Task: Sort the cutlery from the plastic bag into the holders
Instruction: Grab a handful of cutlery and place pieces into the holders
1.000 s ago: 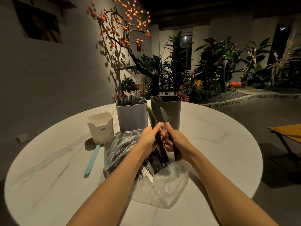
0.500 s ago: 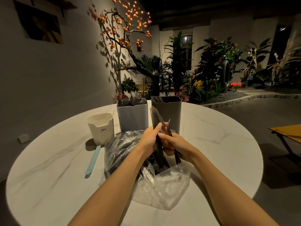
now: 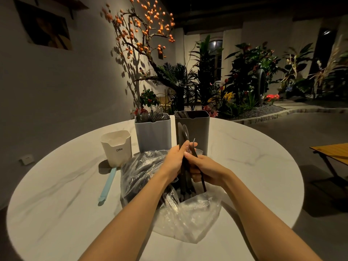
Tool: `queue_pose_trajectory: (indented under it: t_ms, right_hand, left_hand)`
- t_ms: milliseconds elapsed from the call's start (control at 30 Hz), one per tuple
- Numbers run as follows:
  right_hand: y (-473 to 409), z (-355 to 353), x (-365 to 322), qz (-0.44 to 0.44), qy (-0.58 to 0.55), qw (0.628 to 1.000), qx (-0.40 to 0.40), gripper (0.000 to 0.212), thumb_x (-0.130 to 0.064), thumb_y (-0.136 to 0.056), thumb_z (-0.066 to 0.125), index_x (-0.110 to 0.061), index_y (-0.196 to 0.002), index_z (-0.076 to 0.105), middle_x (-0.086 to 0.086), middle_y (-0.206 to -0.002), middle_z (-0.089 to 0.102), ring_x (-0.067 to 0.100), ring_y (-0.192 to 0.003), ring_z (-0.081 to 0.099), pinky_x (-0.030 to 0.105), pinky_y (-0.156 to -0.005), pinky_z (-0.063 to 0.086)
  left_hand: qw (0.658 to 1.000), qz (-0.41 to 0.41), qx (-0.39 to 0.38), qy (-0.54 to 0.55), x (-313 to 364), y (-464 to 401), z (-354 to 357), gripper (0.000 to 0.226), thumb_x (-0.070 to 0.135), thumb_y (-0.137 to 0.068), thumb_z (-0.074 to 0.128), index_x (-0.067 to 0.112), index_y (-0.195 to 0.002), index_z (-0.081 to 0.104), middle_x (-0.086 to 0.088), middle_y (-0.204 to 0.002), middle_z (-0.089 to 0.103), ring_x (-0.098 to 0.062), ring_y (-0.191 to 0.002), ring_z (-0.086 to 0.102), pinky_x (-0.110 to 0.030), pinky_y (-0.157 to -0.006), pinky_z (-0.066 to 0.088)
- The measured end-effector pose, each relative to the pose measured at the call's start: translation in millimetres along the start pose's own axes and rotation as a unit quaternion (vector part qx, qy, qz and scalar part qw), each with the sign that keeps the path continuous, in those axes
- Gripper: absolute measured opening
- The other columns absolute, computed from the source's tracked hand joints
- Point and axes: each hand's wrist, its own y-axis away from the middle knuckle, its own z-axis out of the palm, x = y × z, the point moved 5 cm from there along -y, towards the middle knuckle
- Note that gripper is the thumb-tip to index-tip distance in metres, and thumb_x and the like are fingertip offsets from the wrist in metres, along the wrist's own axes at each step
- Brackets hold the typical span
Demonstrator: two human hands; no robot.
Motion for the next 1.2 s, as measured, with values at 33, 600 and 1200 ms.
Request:
queue_pose_trajectory:
  t_ms: [33,600,1200]
  right_hand:
    - [0.2,-0.3,0.4,0.003,0.0,1.0,0.0,0.043,-0.044,-0.099,0.042,-0.013,-0.068,0.038,-0.001,-0.056,0.033,0.008,-0.046,0.032,0.016,-0.047,0.033]
    - [2.6,3.0,0.7,0.017,0.008,1.0,-0.016,0.044,-0.044,-0.099,0.043,-0.015,-0.067,0.046,-0.002,-0.055,0.045,0.006,-0.046,0.042,0.015,-0.05,0.04]
    - [-3.4,-2.8,4.6,-0.013,-0.025,0.999,0.016,0.044,-0.041,-0.103,0.033,-0.013,-0.071,0.046,-0.002,-0.053,0.037,0.008,-0.046,0.03,0.016,-0.046,0.031]
  left_hand:
    - [1.0,0.004,0.002,-0.006,0.0,0.0,-0.5,0.034,0.04,-0.101,0.04,0.022,-0.104,0.069,-0.009,-0.1,0.065,-0.015,-0.092,0.065,-0.02,-0.073,0.054]
    - [0.994,-0.018,0.106,-0.017,-3.5,-3.3,-2.9,0.053,0.033,-0.104,0.038,0.004,-0.147,0.026,-0.009,-0.15,0.037,-0.026,-0.137,0.037,-0.035,-0.108,0.035]
    - [0.953,0.009,0.171,0.248,1.3,-10.2,-13.9,0.027,0.026,-0.105,0.035,0.012,-0.084,0.041,0.0,-0.064,0.043,-0.009,-0.054,0.045,-0.025,-0.06,0.045]
